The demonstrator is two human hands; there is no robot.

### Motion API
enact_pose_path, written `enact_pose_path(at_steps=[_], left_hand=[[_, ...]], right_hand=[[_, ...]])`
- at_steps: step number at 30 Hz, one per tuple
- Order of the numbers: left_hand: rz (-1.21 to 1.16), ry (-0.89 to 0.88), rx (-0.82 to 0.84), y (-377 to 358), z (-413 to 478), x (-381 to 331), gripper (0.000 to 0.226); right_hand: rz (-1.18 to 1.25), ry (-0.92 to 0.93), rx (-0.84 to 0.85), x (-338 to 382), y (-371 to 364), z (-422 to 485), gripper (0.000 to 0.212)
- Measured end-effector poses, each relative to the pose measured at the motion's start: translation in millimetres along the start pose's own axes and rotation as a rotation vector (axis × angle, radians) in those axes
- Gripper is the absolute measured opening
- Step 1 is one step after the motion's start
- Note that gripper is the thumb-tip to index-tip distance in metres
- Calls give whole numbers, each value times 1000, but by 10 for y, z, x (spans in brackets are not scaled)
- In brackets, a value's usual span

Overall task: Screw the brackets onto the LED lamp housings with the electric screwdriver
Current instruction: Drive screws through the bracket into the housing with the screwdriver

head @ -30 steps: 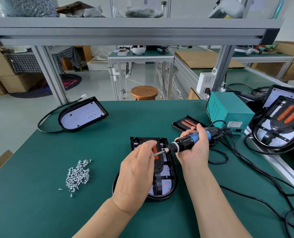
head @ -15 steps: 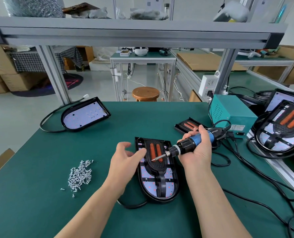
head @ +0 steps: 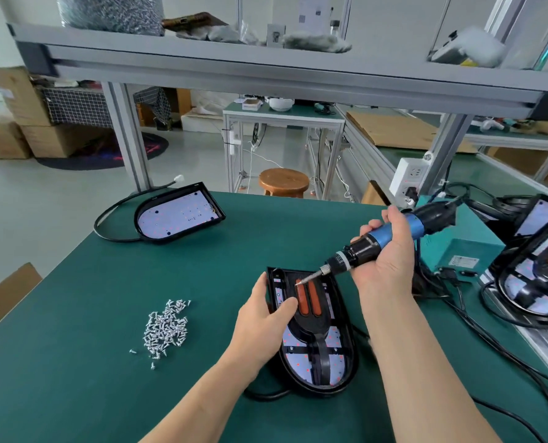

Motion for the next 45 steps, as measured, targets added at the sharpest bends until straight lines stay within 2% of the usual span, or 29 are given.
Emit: enact_pose_path(at_steps=[4,9,14,27,40,45], left_hand=[[0,-33,-11,-2,8,19,36],[6,-55,-7,-12,23,24,28],[-1,-61,-16,-25,39,20,27],[0,-67,-14,-17,-7,-55,28],[21,-73,-45,-37,3,-33,17],[35,-57,-58,-36,-3,-33,32]], right_hand=[[-119,198,103,-27,-367,2,21],[-232,306,240,-185,-646,-48,22],[-290,325,304,-322,-690,-97,21],[-341,307,316,-400,-665,-165,19],[-386,405,471,-429,-714,-310,18],[-425,445,510,-443,-706,-355,16]])
Point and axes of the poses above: each hand's wrist, its own z-axis towards the middle knuckle, its own y-axis out of the back of the hand, x = y × z, the point moved 3 cm from there along z, towards the middle knuckle, and after that the axes turned 12 degrees about -x, right-handed, at the moved point
